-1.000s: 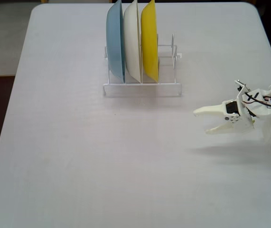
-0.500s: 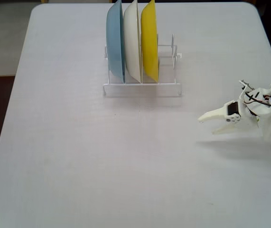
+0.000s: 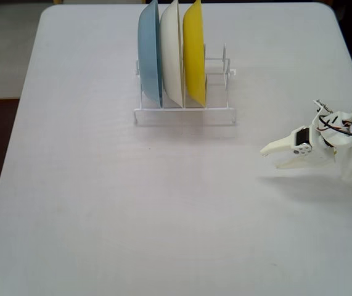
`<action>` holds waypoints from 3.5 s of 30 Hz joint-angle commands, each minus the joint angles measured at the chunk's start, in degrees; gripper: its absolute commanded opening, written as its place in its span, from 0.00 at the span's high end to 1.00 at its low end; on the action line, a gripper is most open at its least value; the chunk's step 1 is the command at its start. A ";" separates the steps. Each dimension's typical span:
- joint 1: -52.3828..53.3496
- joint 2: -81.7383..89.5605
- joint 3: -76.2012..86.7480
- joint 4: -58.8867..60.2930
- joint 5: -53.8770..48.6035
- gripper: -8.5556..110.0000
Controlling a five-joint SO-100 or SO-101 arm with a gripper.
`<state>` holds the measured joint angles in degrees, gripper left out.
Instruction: Please take one of the plates.
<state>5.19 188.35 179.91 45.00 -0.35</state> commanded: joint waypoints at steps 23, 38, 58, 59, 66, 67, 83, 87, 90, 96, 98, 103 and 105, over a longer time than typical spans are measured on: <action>1.05 1.32 -2.46 -1.41 -4.04 0.76; -0.09 1.32 -3.08 -0.26 -4.57 0.89; -5.98 1.41 -2.81 -0.26 -2.64 0.93; -5.98 1.41 -2.81 -0.26 -2.46 0.93; -6.42 1.41 -4.39 4.66 -2.29 0.93; -6.42 1.41 -4.75 6.06 -2.29 0.93; -6.24 1.41 -5.01 6.94 -0.62 0.93; -6.24 1.41 -5.01 6.86 -0.79 0.93; -6.24 1.41 -5.01 6.86 -0.53 0.93; -6.24 1.41 -5.01 6.86 -1.05 0.93; -6.24 1.41 -5.01 6.86 -1.05 0.93; -6.24 1.41 -5.01 6.77 -1.14 0.93; -6.24 1.41 -5.01 6.77 -1.14 0.93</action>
<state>-0.88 188.44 178.51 52.12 -1.14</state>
